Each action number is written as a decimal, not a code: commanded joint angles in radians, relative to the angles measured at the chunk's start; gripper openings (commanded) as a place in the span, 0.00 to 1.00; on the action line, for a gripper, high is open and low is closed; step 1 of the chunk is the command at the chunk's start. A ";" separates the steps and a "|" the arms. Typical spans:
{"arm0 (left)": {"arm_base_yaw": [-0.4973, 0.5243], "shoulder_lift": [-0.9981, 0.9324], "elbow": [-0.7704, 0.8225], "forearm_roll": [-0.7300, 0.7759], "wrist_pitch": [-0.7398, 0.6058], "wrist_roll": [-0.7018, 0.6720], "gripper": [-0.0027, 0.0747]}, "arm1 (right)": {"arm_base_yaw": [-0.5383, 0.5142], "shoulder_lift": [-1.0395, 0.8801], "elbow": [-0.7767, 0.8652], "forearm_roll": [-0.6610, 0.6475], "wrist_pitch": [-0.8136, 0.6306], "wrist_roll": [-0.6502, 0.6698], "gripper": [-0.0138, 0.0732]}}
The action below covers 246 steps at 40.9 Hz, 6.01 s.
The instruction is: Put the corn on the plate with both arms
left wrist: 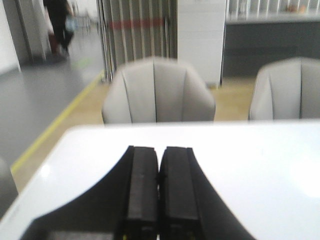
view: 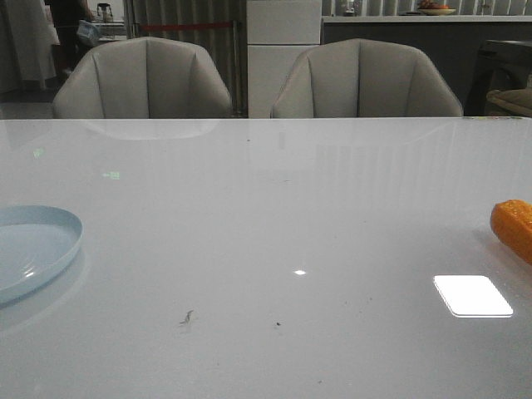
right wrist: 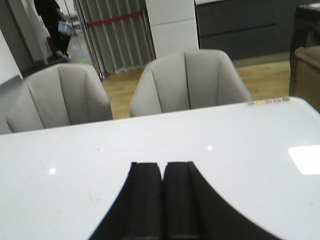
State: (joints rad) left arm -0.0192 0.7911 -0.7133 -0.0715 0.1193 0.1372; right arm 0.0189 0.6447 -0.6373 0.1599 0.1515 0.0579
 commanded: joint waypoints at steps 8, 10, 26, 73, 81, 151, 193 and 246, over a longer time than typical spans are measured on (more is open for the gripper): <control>-0.008 0.195 -0.043 -0.124 -0.047 -0.012 0.17 | 0.000 0.154 -0.039 -0.003 -0.052 0.000 0.34; -0.008 0.212 -0.043 -0.141 -0.047 -0.012 0.17 | 0.000 0.171 -0.039 -0.003 -0.055 0.000 0.43; -0.008 0.267 -0.043 -0.118 -0.105 -0.010 0.71 | 0.000 0.264 -0.039 -0.003 -0.065 0.000 0.88; 0.281 1.037 -0.544 -0.189 0.745 -0.002 0.62 | 0.000 0.272 -0.039 -0.002 0.119 0.001 0.88; 0.279 1.085 -0.546 -0.189 0.743 -0.002 0.62 | 0.000 0.272 -0.039 -0.002 0.120 0.001 0.88; -0.337 1.267 -0.924 -0.440 0.880 0.067 0.15 | 0.000 0.272 -0.039 -0.002 0.179 0.001 0.88; -0.328 1.284 -1.010 -0.408 1.092 0.078 0.69 | 0.000 0.272 -0.039 -0.002 0.194 0.000 0.88; -0.198 0.311 -0.261 0.353 0.358 -0.334 0.62 | -0.004 0.587 -0.352 -0.107 0.539 0.000 0.88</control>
State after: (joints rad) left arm -0.2396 1.2008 -1.0456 0.2685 0.6011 -0.1777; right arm 0.0189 1.1959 -0.9113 0.0791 0.6892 0.0619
